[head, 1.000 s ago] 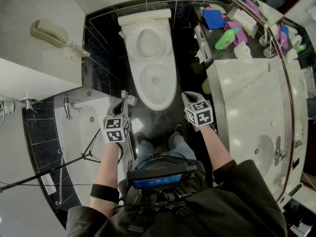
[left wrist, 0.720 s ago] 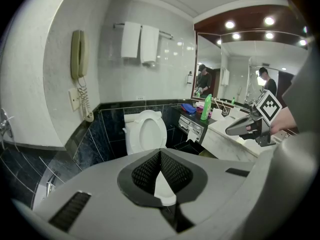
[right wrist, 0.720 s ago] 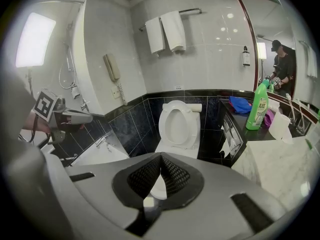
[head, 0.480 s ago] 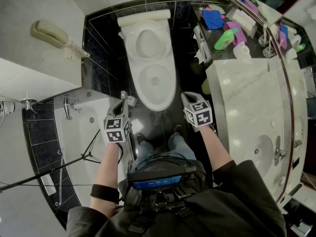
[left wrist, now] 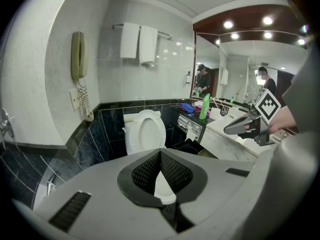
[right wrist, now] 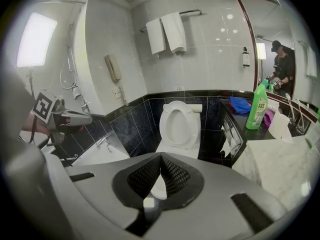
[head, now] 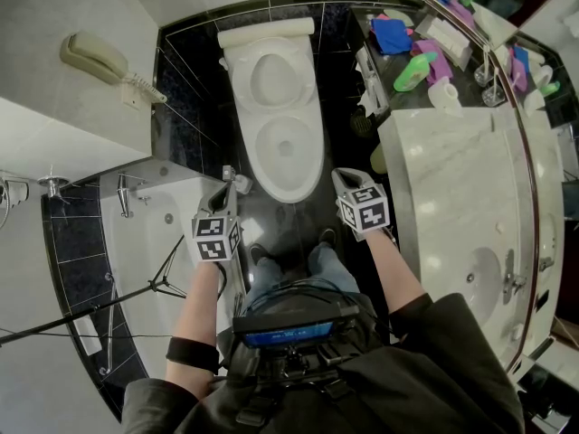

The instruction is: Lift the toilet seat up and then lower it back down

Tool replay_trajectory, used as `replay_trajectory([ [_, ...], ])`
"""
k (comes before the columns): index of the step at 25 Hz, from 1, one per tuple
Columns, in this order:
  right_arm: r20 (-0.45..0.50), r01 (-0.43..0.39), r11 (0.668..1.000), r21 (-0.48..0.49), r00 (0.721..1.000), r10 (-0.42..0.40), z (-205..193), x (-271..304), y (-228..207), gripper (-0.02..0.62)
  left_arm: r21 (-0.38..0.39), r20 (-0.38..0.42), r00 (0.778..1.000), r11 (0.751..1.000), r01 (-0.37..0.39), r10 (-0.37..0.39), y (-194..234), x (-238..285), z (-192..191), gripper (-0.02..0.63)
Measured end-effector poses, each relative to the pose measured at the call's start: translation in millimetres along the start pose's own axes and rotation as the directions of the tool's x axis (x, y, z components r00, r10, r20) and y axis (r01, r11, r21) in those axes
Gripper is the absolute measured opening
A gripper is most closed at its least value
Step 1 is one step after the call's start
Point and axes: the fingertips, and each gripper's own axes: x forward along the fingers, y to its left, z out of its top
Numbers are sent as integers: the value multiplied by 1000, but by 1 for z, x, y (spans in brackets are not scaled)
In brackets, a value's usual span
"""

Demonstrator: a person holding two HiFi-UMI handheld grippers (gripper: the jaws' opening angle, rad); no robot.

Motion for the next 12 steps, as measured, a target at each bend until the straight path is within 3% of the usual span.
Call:
replay_trajectory([
  [12, 3, -6, 1000, 0, 1000, 6, -1, -3, 2, 2, -2, 1, 1000, 1000, -7, 7, -3, -4, -3, 8],
])
